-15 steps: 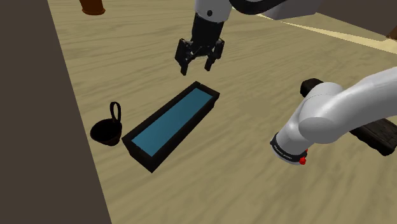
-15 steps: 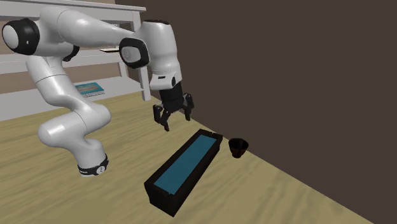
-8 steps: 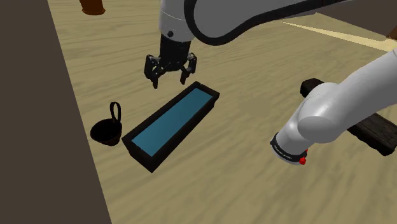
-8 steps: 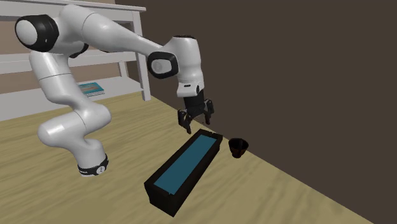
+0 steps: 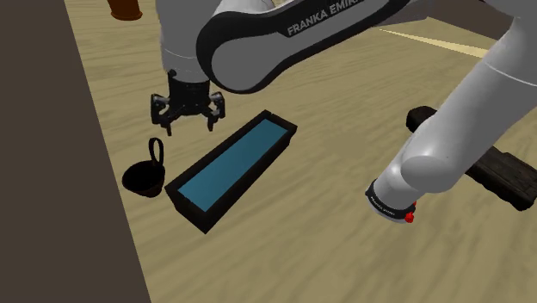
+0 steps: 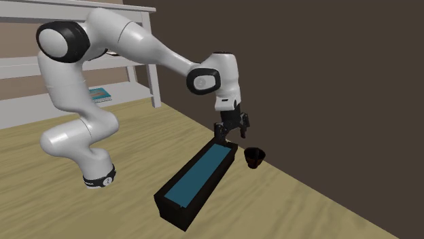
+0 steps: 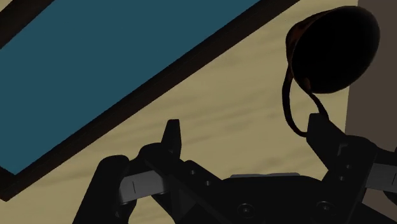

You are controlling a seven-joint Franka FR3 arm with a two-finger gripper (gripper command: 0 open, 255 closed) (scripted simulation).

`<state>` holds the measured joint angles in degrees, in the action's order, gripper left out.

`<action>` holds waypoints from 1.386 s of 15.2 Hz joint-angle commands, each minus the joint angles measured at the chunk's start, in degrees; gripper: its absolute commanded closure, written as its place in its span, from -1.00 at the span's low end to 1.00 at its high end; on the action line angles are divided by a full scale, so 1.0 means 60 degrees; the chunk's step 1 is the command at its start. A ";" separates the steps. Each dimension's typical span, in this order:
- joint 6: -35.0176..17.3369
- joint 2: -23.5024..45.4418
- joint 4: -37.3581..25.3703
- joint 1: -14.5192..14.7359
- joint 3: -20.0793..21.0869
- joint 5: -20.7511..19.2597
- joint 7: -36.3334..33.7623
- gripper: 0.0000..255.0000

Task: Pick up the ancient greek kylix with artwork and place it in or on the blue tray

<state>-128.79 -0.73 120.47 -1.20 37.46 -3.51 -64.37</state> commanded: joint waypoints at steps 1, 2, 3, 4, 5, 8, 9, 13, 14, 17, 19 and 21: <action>-0.0154 0.1005 -0.0627 0.0129 0.0167 -0.0996 -0.1074 -1.00; -0.0147 0.1471 -0.0973 0.0269 0.0161 -0.1450 -0.1532 -1.00; -0.0118 0.1930 -0.1337 0.0455 0.0106 -0.1880 -0.1962 -1.00; -0.0069 0.2378 -0.1719 0.0677 0.0012 -0.2277 -0.2357 -1.00; -0.0004 0.2818 -0.2118 0.0911 -0.0097 -0.2644 -0.2719 -1.00; 0.0194 0.3794 -0.3103 0.1507 -0.0418 -0.3349 -0.3417 -1.00; 0.0110 0.3875 -0.3087 0.1535 -0.0459 -0.3412 -0.3454 -1.00; -0.0213 0.4214 -0.3047 0.1637 -0.0612 -0.3676 -0.3610 -1.00; -0.0291 0.4301 -0.3042 0.1663 -0.0652 -0.3743 -0.3649 -1.00; -0.0412 0.4440 -0.3039 0.1707 -0.0717 -0.3848 -0.3710 -1.00; -0.0412 0.4441 -0.3040 0.1707 -0.0717 -0.3848 -0.3710 -1.00; -0.0412 0.4441 -0.3040 0.1707 -0.0717 -0.3848 -0.3710 -1.00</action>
<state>-131.25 25.91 102.22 9.04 33.16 -26.60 -86.63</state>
